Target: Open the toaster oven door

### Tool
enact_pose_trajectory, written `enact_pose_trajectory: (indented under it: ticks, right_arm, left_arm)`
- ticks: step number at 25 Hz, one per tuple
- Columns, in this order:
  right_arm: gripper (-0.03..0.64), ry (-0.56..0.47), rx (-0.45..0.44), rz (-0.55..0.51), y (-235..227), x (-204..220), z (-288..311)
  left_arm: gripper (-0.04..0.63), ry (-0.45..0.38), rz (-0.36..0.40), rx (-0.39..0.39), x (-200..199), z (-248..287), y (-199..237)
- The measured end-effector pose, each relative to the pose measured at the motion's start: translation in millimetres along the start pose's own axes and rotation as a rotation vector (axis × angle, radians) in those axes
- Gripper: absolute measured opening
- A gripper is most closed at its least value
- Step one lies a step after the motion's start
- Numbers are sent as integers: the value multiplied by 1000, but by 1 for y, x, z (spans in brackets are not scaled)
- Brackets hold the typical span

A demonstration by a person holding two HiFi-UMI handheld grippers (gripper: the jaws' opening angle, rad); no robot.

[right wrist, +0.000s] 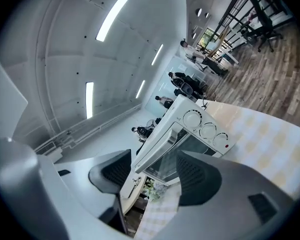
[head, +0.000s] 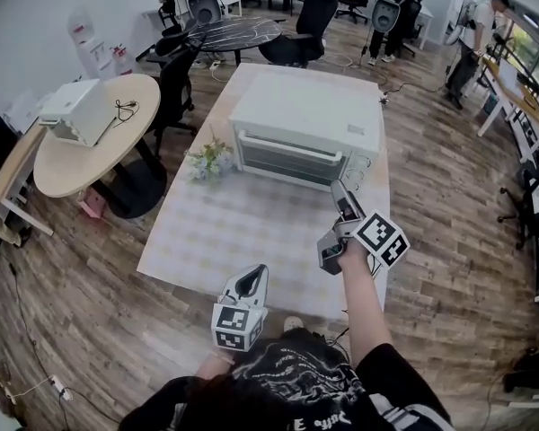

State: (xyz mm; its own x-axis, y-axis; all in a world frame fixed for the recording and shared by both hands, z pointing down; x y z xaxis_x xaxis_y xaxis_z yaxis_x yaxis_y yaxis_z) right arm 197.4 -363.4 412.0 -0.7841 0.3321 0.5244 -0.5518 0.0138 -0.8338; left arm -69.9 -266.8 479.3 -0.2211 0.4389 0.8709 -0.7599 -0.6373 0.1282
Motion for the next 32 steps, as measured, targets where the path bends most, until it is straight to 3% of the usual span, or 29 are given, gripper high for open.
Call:
enact_pose_trajectory:
  ticks: [19,32]
  right_arm:
    - [273,57,65,133,-39,-52,103]
    - [156,90,138,151,-55,-59,122]
  left_arm:
    - [20,4,-70,-225,-6,7,49]
    - [20,22,-79,-263,2,16,56]
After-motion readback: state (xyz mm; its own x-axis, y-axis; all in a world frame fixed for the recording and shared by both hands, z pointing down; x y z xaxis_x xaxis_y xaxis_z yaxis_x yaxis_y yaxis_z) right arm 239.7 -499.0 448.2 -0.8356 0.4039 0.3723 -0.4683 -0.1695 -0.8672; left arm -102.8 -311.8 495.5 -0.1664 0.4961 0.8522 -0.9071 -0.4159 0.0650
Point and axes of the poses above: the fingertips, and each gripper's own axes: z forward along the fingers, y to its left, x out of its underside, the point moved 8 cm from there along -z, backward along the fingers, and after that the axes turned 11 degrees about y, right-handed, at the moved point
